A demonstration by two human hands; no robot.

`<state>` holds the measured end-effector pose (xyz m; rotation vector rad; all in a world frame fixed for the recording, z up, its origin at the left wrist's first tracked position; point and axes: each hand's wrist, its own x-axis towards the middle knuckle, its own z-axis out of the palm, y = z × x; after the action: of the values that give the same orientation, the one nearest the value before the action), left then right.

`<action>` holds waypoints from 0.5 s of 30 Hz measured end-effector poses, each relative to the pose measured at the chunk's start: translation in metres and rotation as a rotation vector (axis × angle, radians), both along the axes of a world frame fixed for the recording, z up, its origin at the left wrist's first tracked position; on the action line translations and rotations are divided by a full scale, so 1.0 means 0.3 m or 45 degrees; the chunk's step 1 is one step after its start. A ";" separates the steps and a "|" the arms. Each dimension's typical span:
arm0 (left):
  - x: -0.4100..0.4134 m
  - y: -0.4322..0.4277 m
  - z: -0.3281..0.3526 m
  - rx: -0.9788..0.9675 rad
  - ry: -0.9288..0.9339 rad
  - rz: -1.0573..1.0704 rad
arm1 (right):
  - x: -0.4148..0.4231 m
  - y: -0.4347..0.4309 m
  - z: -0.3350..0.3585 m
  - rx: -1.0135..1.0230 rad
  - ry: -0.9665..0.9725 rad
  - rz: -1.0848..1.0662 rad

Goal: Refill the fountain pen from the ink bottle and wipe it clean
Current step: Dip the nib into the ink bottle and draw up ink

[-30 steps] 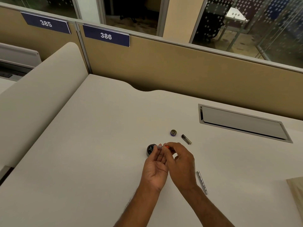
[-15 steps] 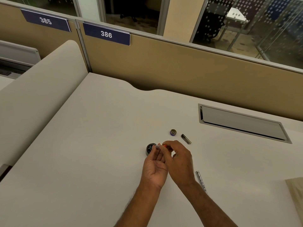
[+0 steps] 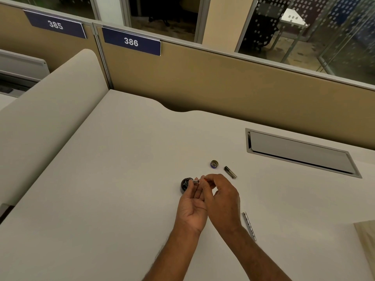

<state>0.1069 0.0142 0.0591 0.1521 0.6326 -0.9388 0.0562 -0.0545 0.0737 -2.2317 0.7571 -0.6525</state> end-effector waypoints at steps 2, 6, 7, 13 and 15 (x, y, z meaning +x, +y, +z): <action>0.000 -0.001 0.001 0.025 -0.005 -0.009 | 0.001 0.001 0.000 -0.014 0.008 0.004; 0.002 -0.002 -0.002 0.077 -0.008 -0.025 | 0.000 0.001 0.000 -0.019 0.012 0.015; 0.003 -0.002 -0.004 0.079 -0.004 -0.024 | 0.000 0.001 0.000 -0.020 0.011 0.019; 0.005 -0.006 -0.006 0.082 0.014 0.005 | 0.005 -0.003 0.010 -0.063 0.033 0.016; 0.005 -0.008 -0.007 0.091 0.009 0.001 | 0.005 -0.004 0.015 -0.086 0.041 0.025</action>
<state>0.1084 0.0120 0.0570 0.2118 0.6732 -0.9165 0.0578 -0.0558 0.0781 -2.3132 0.7385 -0.6429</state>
